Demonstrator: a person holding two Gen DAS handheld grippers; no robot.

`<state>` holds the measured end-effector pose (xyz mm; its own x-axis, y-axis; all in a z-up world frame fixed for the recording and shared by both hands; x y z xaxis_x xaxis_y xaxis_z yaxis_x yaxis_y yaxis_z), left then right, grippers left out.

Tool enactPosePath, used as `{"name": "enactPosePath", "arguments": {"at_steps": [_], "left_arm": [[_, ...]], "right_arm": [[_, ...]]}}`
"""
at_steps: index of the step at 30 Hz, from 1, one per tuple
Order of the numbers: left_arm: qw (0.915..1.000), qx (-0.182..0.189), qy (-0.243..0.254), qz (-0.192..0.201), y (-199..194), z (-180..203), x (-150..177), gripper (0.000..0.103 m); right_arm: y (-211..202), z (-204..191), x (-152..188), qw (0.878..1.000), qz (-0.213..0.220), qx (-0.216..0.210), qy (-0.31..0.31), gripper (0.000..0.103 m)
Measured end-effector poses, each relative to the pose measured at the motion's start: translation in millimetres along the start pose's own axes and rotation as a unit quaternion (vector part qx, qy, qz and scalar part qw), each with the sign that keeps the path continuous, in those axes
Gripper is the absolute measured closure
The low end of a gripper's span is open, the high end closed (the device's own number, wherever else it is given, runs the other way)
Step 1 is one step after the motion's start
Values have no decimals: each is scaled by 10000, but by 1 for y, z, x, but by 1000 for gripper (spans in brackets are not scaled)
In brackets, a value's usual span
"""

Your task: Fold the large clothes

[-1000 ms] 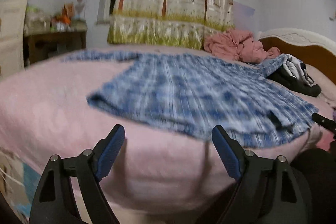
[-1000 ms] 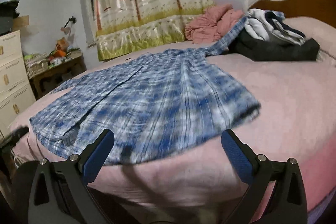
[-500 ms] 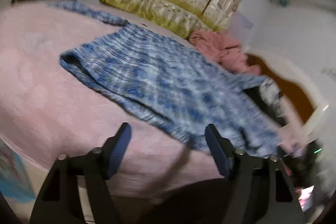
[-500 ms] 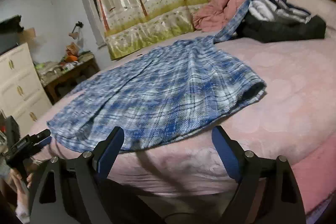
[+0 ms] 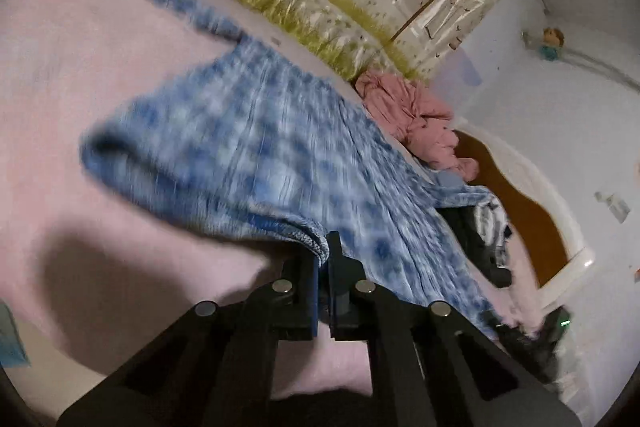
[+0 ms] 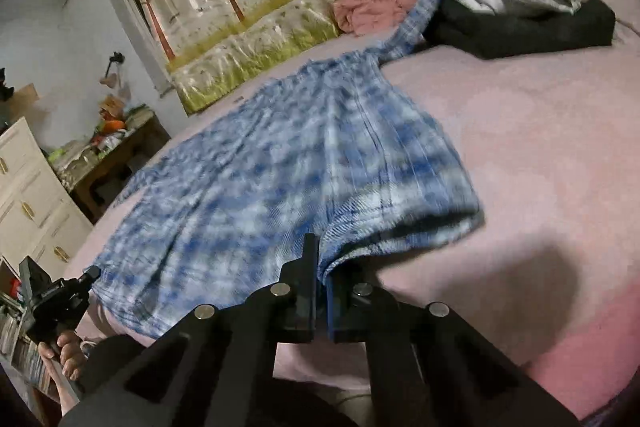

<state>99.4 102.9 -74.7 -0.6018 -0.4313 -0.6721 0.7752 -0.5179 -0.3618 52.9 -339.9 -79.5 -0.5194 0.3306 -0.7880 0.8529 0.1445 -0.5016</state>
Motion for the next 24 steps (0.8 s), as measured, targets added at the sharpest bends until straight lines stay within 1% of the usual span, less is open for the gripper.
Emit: {"name": "enactPosePath", "arguments": {"at_steps": [2, 3, 5, 7, 9, 11, 13, 14, 15, 16, 18, 19, 20, 21, 22, 23, 24], "left_arm": [[9991, -144, 375, 134, 1, 17, -20, 101], [9977, -319, 596, 110, 6, 25, -30, 101], [9928, -793, 890, -72, 26, 32, -48, 101], [9875, -1168, 1006, -337, 51, 31, -62, 101], [9805, -1528, 1086, -588, 78, 25, -75, 101], [9721, -1817, 1258, -780, 107, 17, -85, 101], [9654, -1990, 1330, -1033, 134, 8, -89, 101], [9646, -1997, 1282, -1155, 144, 2, -89, 100], [9647, -1979, 1190, -1268, 152, -4, -89, 100], [9653, -1942, 1111, -1345, 159, -8, -90, 100], [9681, -1843, 1049, -1331, 163, -12, -92, 98], [9697, -1804, 1036, -1279, 162, -13, -93, 88], [9712, -1740, 1053, -1239, 161, -12, -95, 67], [9726, -1669, 1139, -1149, 156, -9, -96, 53], [9726, -1681, 1260, -996, 150, -5, -99, 30], [9713, -1740, 1424, -779, 140, 0, -102, 19], [9693, -1765, 1615, -565, 127, 5, -105, 17]], "right_arm": [[3, -11, -21, 9997, 111, 104, -190, 99], [6, -15, -31, 9995, 150, 150, -239, 99], [21, -21, -55, 9991, 152, 243, -312, 99], [42, -22, -75, 9986, 105, 375, -359, 99], [71, -23, -94, 9979, -12, 480, -438, 99], [99, -21, -104, 9970, -165, 570, -498, 99], [137, -15, -107, 9940, -557, 769, -552, 99], [151, -11, -105, 9922, -761, 846, -508, 99], [165, -7, -103, 9907, -1006, 834, -381, 99], [171, -3, -102, 9912, -1072, 732, -266, 99], [170, -1, -108, 9925, -1031, 644, -158, 99], [168, -1, -108, 9927, -1011, 633, -167, 98], [166, 0, -109, 9926, -998, 657, -200, 96], [161, 1, -109, 9923, -967, 734, -252, 83], [154, 3, -110, 9917, -910, 845, -323, 56], [147, 5, -111, 9919, -825, 896, -368, 39], [136, 4, -113, 9930, -670, 883, -414, 19]]}}
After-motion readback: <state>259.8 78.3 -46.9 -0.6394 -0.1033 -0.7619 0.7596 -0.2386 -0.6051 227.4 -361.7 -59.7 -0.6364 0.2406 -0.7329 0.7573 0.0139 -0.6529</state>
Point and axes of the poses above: each gripper's, at about its wrist camera, not at the fingertips, and y roughly the way its jaws point, z to its right, x to its underside, the point moved 7 cm from there along y, roughly the way its jaws point, and after that the axes turned 3 degrees about x, right-handed, at the moved point
